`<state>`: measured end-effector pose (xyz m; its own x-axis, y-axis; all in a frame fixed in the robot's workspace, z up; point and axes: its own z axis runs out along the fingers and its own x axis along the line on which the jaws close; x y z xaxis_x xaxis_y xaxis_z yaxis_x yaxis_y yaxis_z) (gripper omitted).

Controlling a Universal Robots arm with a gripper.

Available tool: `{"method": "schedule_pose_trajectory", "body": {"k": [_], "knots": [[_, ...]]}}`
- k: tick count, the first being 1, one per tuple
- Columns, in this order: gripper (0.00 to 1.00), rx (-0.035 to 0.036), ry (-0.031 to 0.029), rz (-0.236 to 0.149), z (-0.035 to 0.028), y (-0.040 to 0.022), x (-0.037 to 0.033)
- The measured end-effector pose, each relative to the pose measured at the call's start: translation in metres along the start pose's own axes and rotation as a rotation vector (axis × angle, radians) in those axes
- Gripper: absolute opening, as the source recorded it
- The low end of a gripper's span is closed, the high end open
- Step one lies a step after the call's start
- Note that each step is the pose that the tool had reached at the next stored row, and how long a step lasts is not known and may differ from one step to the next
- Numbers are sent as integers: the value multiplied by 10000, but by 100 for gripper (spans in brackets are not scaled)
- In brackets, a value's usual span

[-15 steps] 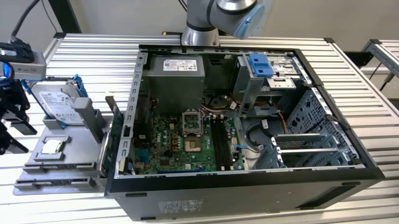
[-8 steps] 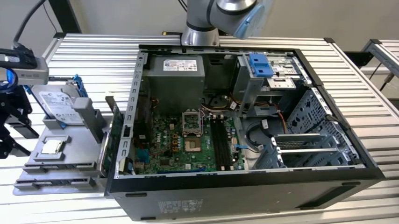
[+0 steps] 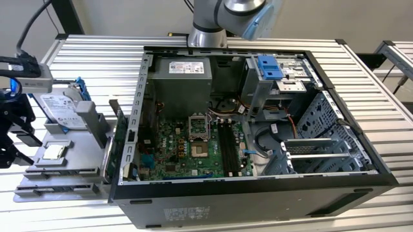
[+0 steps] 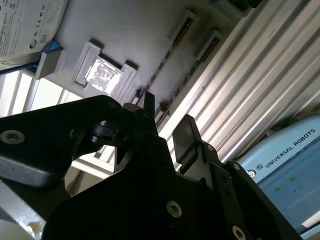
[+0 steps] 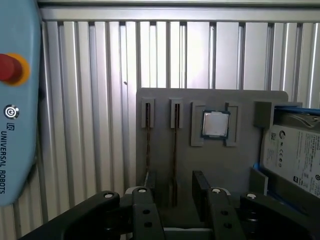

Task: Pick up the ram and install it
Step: 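Pick up the ram and move it above insertion slot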

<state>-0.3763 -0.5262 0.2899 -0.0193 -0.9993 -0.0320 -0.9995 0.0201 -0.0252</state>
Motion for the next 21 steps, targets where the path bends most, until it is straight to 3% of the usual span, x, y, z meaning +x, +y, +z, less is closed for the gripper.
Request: {"method": "schedule_pose_trajectory", "body": {"k": [21], "knots": [[100, -1, 1, 0, 187, 4, 22]]}}
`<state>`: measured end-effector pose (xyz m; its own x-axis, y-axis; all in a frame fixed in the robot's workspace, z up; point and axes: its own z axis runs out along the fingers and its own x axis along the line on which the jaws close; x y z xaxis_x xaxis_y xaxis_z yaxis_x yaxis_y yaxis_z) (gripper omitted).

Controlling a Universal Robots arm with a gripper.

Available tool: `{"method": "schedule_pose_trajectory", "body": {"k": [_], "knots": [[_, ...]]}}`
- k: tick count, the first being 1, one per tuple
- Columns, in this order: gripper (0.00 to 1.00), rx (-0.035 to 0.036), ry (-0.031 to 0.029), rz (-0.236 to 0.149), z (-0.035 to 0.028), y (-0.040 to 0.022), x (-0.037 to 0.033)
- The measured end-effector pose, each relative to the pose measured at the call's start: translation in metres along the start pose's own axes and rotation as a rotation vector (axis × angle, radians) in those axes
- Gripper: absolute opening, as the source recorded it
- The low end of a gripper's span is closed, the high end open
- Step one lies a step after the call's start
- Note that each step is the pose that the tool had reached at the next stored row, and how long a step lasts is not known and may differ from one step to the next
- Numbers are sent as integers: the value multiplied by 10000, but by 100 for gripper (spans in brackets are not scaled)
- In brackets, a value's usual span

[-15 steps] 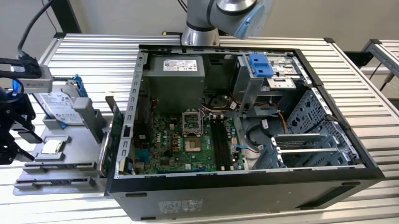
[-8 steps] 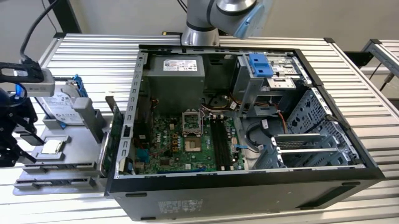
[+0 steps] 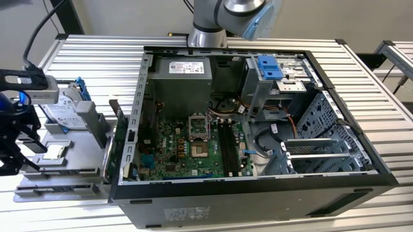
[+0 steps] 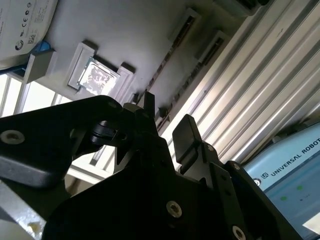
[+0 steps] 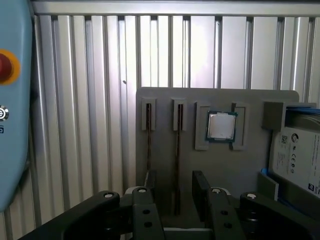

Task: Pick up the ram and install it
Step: 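Pick up the ram and move it above insertion slot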

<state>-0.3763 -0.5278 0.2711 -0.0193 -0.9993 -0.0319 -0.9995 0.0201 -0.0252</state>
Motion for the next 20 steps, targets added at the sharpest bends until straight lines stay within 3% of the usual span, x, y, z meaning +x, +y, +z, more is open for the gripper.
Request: {"method": "schedule_pose_trajectory", "body": {"k": [10, 20], "knots": [[100, 0, 0, 0, 90, 2, 10], [100, 0, 0, 0, 130, 3, 15]]}}
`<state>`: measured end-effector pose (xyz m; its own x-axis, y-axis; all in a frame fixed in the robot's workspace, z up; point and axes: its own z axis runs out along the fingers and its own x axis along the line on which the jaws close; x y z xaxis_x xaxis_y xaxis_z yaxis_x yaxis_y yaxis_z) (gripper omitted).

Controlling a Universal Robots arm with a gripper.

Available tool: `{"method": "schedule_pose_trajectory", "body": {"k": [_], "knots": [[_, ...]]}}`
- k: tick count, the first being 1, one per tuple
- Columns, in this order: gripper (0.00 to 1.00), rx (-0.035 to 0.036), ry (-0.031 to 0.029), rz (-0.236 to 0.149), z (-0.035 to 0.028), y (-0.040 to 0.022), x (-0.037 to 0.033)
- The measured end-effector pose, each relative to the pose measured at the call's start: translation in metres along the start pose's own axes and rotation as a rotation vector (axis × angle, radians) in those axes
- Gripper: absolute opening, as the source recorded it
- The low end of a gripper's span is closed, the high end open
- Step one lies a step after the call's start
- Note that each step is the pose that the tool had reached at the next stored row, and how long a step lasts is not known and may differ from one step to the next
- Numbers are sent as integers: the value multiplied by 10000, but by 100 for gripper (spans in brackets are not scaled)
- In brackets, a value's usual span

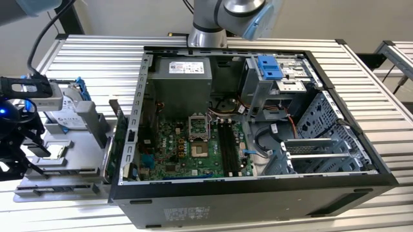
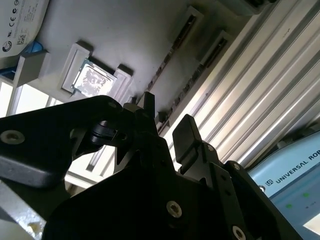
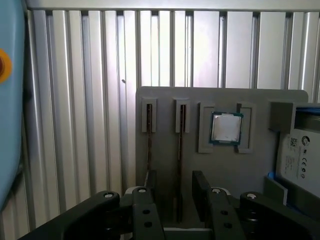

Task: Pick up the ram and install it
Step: 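Pick up the ram and move it above insertion slot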

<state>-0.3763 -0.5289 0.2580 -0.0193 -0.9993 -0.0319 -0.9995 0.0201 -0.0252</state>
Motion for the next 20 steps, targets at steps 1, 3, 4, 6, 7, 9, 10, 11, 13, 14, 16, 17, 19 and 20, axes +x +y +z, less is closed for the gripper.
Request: {"method": "schedule_pose_trajectory", "body": {"k": [1, 3, 4, 6, 7, 9, 10, 11, 13, 14, 16, 17, 19, 20], "knots": [[100, -1, 1, 0, 1, 0, 0], [100, -1, 1, 0, 1, 0, 0], [100, 0, 1, 0, 3, 0, 0], [100, 1, 0, 0, 7, 0, 0], [100, 0, 0, 0, 9, 0, 1], [100, 1, -1, 0, 13, 1, 4], [100, 1, -1, -1, 14, 1, 7], [100, 0, 0, 0, 14, 1, 10], [100, 1, -1, 0, 17, 3, 16], [100, 0, 0, 0, 17, 3, 18], [100, 1, -1, 0, 19, 4, 23], [100, 0, 0, 0, 20, 4, 26], [100, 0, 0, 0, 21, 5, 30], [100, 0, 0, 0, 22, 5, 32]]}}
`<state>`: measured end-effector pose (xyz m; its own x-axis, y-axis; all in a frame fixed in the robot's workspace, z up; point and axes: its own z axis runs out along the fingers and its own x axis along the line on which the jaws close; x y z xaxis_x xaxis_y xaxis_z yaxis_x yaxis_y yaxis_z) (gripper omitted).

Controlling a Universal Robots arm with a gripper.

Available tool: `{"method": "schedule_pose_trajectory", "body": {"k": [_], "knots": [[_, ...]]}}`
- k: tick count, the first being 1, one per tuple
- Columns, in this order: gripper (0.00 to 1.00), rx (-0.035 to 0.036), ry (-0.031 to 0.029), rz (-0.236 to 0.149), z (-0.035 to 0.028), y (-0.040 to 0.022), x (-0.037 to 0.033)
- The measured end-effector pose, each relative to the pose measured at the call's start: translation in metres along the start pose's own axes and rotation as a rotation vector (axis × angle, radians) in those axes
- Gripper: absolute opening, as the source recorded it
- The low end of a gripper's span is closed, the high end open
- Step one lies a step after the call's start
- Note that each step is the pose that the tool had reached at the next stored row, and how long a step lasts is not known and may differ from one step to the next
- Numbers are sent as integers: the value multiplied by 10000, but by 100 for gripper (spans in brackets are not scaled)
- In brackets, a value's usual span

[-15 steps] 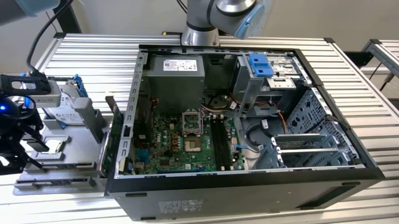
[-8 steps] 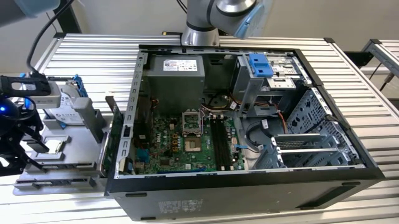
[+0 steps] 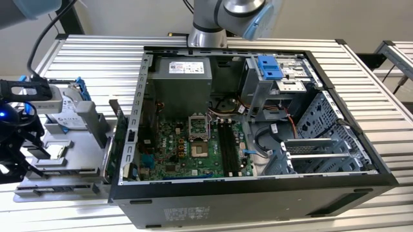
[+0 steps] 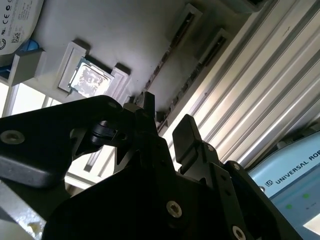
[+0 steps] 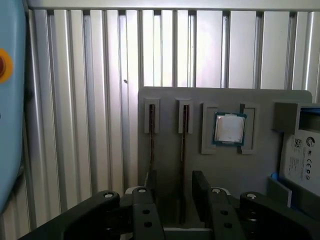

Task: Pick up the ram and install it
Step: 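Pick up the ram and move it above insertion slot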

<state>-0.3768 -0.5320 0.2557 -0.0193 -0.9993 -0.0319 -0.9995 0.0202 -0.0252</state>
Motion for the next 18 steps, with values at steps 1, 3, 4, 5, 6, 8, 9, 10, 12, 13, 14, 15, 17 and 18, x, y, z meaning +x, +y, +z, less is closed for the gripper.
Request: {"method": "schedule_pose_trajectory", "body": {"k": [1, 3, 4, 5, 6, 8, 9, 10, 12, 13, 14, 15, 17, 18], "knots": [[100, 0, 0, 0, 0, 0, 2], [100, 0, 0, 0, 6, 1, 5], [100, 0, 0, 0, 7, 1, 5], [100, 2, -1, 0, 8, 1, 6], [100, 2, -2, -1, 10, 1, 8], [100, -1, 1, -1, 10, 1, 16], [100, 0, 0, -1, 12, 1, 20], [100, -1, 1, 0, 12, 2, 23], [100, 0, 1, 0, 13, 1, 28], [100, -1, 1, 0, 13, 1, 31], [100, 0, 0, 0, 14, 1, 33], [100, 1, 0, -1, 14, 1, 34], [100, 0, 0, 0, 13, 1, 35], [100, 0, 0, 0, 14, 1, 36]]}}
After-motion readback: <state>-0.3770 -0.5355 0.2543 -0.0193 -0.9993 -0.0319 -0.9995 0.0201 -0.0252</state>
